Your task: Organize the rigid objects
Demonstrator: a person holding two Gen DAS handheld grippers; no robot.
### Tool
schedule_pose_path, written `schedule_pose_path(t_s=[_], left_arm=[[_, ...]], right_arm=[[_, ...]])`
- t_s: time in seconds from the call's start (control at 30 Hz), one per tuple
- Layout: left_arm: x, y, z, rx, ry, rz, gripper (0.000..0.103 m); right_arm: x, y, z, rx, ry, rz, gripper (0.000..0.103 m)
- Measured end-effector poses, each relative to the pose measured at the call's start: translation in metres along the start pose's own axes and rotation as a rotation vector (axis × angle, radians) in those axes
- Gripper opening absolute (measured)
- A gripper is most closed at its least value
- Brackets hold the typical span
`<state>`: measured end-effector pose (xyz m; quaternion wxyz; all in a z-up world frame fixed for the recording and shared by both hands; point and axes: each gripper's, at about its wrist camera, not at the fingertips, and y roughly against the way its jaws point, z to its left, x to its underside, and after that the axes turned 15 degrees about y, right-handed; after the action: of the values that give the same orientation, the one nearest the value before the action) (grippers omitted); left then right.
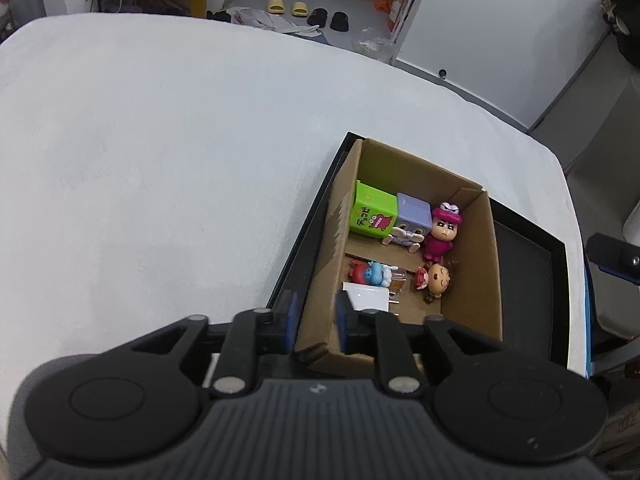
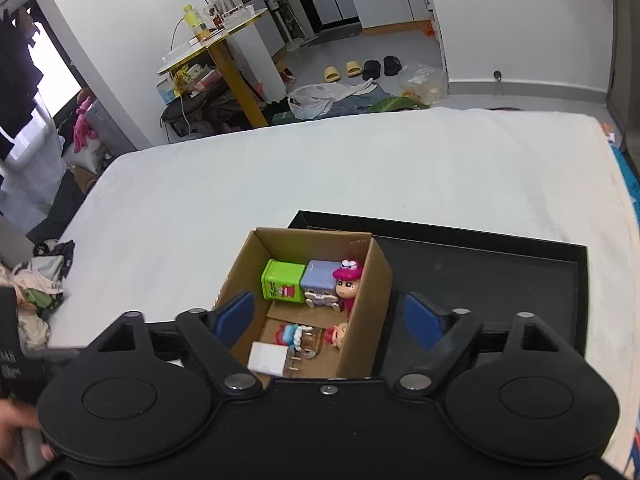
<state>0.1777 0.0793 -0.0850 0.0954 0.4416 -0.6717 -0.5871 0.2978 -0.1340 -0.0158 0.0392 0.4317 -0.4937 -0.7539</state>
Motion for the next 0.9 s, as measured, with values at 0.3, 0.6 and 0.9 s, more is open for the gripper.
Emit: schedule_pose_path(t_s=[0.3, 0.6, 0.9], left_arm=[[0.003, 0.027, -0.012, 0.026, -0.052, -0.007, 0.056], [0.014, 0.058, -0.025, 0.014, -0.111, -0.059, 0.080], [0.025, 0.078, -0.028, 0.027, -0.119, -0.060, 0.087]], right_arm=[[0.014, 0.019, 0.004, 0.073, -0.081, -0.030, 0.097], [0.021, 0.046, 0.009, 0.120, -0.119, -0.064, 0.103], [0.031, 0.066, 0.021, 0.153, -0.119, -0.040, 0.103]])
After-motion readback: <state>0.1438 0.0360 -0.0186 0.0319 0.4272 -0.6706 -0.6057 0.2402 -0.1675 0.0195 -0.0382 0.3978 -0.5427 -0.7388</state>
